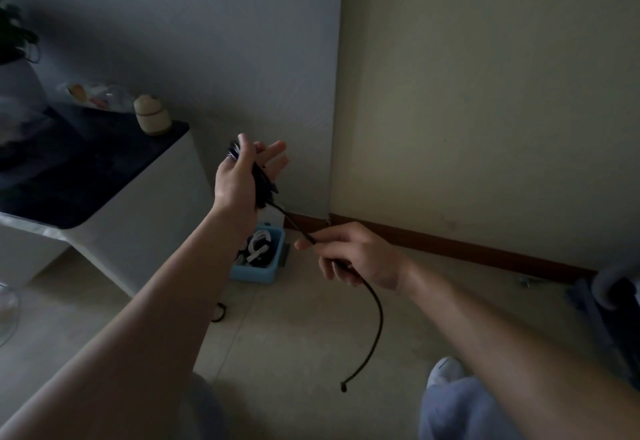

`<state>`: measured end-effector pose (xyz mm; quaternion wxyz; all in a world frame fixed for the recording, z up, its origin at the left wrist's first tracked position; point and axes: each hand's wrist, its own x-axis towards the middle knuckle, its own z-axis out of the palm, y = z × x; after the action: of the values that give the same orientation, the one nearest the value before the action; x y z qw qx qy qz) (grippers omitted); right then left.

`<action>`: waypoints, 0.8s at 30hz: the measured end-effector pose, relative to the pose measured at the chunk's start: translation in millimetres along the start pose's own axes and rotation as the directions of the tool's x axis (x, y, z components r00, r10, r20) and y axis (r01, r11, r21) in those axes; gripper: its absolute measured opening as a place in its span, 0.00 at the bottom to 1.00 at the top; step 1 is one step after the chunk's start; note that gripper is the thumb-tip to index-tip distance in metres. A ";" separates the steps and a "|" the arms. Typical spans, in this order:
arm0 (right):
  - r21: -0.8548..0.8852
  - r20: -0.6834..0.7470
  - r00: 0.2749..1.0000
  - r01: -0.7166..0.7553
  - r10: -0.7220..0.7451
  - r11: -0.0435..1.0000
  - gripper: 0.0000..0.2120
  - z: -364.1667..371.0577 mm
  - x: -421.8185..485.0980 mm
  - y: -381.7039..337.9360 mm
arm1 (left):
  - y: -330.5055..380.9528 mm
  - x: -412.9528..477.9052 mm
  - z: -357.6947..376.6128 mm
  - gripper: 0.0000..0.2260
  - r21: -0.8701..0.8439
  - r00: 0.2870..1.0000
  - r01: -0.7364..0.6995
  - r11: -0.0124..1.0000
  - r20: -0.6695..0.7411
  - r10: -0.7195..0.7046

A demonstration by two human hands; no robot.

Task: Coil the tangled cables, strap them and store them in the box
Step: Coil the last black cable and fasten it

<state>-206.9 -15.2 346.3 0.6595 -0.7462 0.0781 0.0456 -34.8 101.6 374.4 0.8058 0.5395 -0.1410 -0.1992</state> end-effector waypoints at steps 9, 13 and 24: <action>-0.089 -0.260 0.922 0.273 -0.287 0.958 0.08 -4.1 -2.4 -13.0 | -37.8 -8.4 5.0 0.12 0.686 0.977 -0.156 0.710 0.211 0.011; -0.134 -0.440 0.824 0.333 -0.357 0.933 0.02 -18.6 -3.5 -16.5 | -47.8 -18.9 14.0 0.19 0.642 0.935 -0.066 0.764 0.307 -0.178; -0.336 -0.685 0.635 0.158 -0.356 0.929 0.08 -53.5 8.8 -0.6 | -33.0 -46.6 31.5 0.27 0.384 0.631 0.261 0.886 0.627 -0.457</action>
<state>-200.0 -68.7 352.1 0.4742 -0.7791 0.2225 -0.3445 -95.4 86.9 355.2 0.5568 0.5390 -0.3494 -0.5267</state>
